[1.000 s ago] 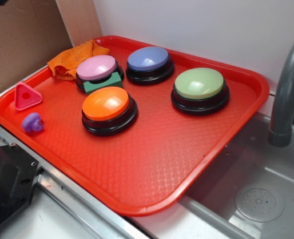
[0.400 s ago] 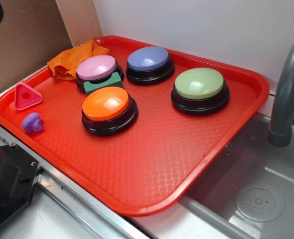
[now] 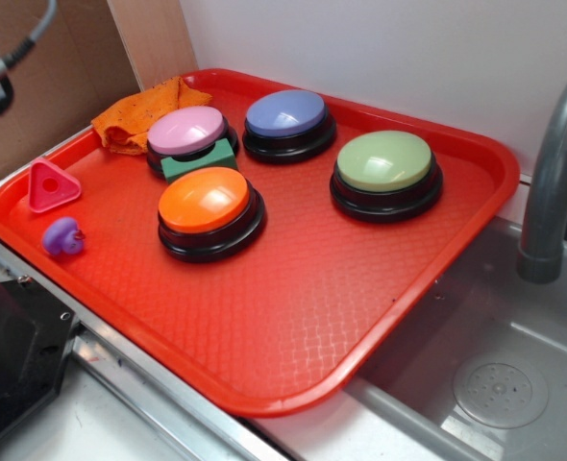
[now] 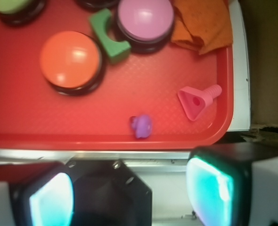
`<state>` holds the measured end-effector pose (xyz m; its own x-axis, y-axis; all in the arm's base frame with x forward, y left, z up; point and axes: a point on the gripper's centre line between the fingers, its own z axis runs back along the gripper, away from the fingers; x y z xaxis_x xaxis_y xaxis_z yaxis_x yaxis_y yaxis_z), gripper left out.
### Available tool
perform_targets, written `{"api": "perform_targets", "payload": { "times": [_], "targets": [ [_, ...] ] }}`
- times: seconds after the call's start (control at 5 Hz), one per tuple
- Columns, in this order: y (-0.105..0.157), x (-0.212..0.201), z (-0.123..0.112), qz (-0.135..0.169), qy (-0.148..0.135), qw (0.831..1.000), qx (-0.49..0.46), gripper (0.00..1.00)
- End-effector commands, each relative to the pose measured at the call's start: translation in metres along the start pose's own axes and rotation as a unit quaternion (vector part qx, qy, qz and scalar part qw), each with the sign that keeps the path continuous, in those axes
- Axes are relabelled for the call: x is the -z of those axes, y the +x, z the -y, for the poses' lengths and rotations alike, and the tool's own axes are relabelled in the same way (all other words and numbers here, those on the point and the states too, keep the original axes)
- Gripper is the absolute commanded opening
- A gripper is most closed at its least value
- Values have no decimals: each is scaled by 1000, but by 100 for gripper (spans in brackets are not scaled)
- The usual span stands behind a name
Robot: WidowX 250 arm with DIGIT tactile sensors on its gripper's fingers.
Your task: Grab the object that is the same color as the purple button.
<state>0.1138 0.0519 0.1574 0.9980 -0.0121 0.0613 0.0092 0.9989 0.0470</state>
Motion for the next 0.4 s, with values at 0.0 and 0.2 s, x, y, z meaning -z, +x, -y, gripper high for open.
{"api": "perform_targets", "payload": {
  "times": [0.0, 0.2],
  "targets": [
    [5, 78, -21, -33, 18, 999, 40, 100],
    [7, 105, -20, -35, 28, 998, 51, 100]
  ]
}}
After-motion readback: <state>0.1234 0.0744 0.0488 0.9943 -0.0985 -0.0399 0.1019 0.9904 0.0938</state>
